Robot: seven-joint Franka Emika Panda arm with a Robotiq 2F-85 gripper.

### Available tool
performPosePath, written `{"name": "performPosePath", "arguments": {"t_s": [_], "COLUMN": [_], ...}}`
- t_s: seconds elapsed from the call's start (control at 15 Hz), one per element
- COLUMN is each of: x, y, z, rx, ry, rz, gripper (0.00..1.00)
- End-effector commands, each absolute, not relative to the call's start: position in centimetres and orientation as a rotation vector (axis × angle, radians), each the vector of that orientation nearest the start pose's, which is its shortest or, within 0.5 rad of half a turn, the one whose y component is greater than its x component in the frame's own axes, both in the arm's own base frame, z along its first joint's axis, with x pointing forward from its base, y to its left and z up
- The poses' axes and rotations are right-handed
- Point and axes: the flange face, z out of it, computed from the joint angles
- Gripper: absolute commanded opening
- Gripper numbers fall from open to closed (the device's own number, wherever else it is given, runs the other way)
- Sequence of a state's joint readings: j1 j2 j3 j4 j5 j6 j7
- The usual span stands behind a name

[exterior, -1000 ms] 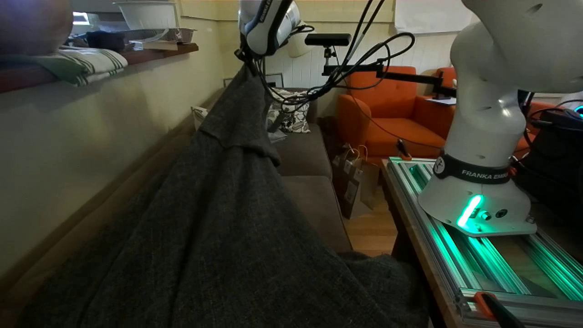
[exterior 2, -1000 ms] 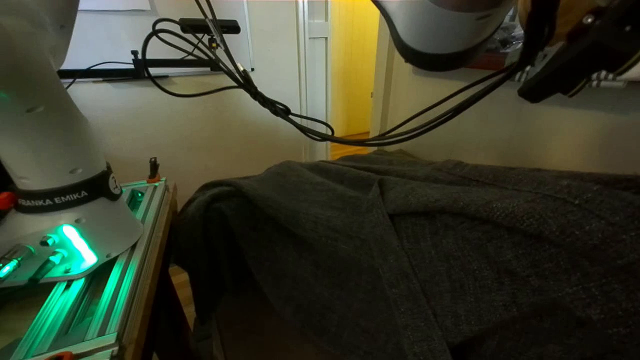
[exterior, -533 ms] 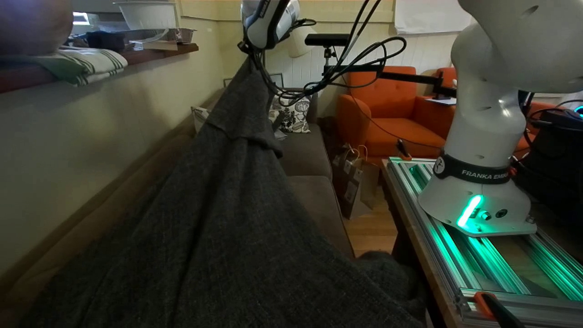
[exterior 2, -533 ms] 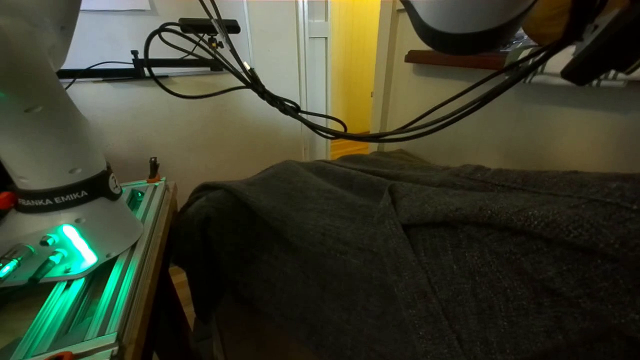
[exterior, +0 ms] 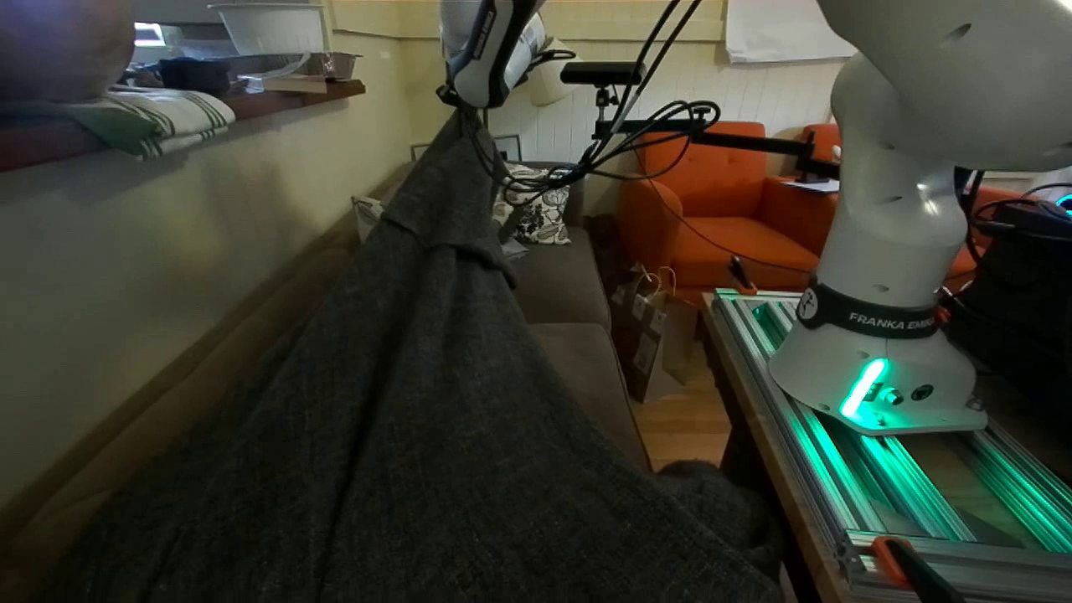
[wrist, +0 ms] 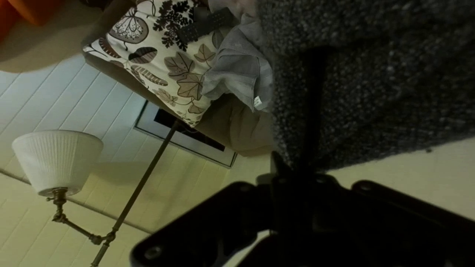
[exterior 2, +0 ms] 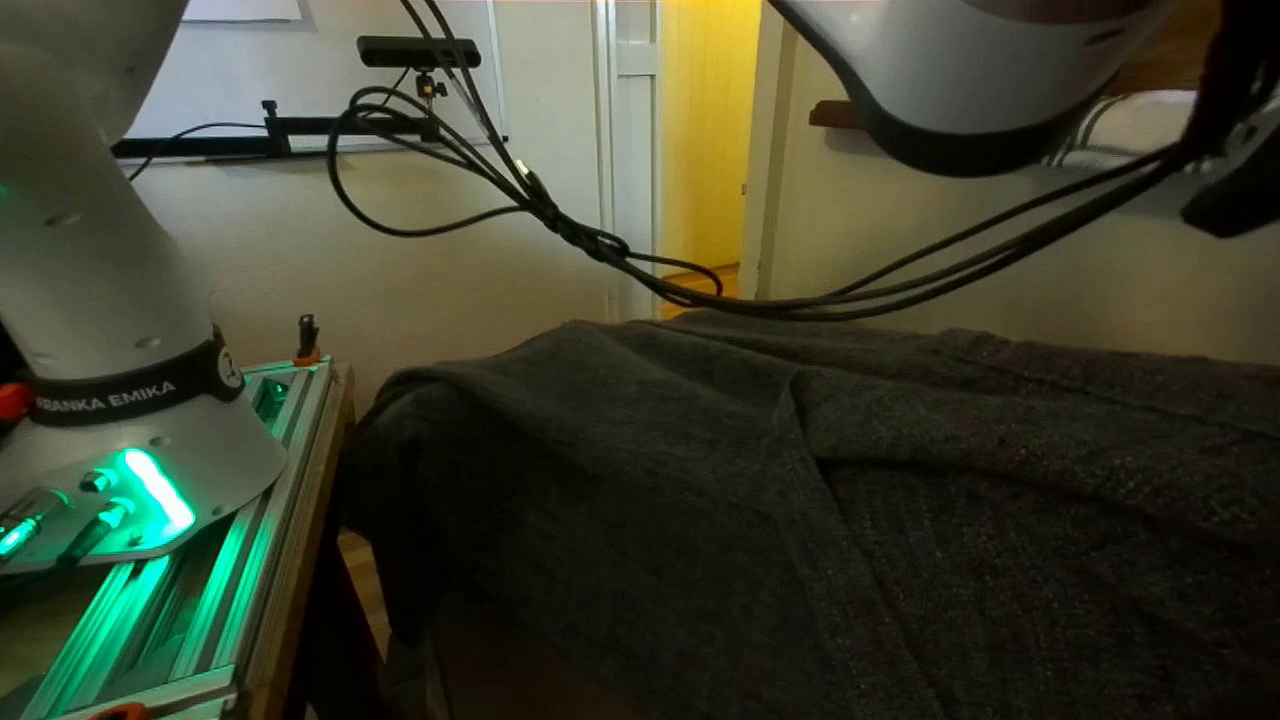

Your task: Move the grey fleece to the right

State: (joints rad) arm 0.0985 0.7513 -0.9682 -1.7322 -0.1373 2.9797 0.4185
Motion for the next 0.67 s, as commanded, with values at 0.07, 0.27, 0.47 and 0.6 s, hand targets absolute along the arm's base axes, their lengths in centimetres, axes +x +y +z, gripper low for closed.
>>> {"name": "performPosePath", "arguments": {"t_s": [0.07,0.27,0.47,0.6], "x": [58.8,59.8,60.6,60.6], "y": [-48.7,-51.1,-53.3,-54.9], "z": [37.5,37.4,37.6,37.9], "rx": [1.997,1.945,1.874,1.819], "ry": [-0.849,-0.838,-0.822,-0.826], "rz": [0.825,0.848,0.867,0.868], "gripper": [0.01,0.01,0.01,0.01]}}
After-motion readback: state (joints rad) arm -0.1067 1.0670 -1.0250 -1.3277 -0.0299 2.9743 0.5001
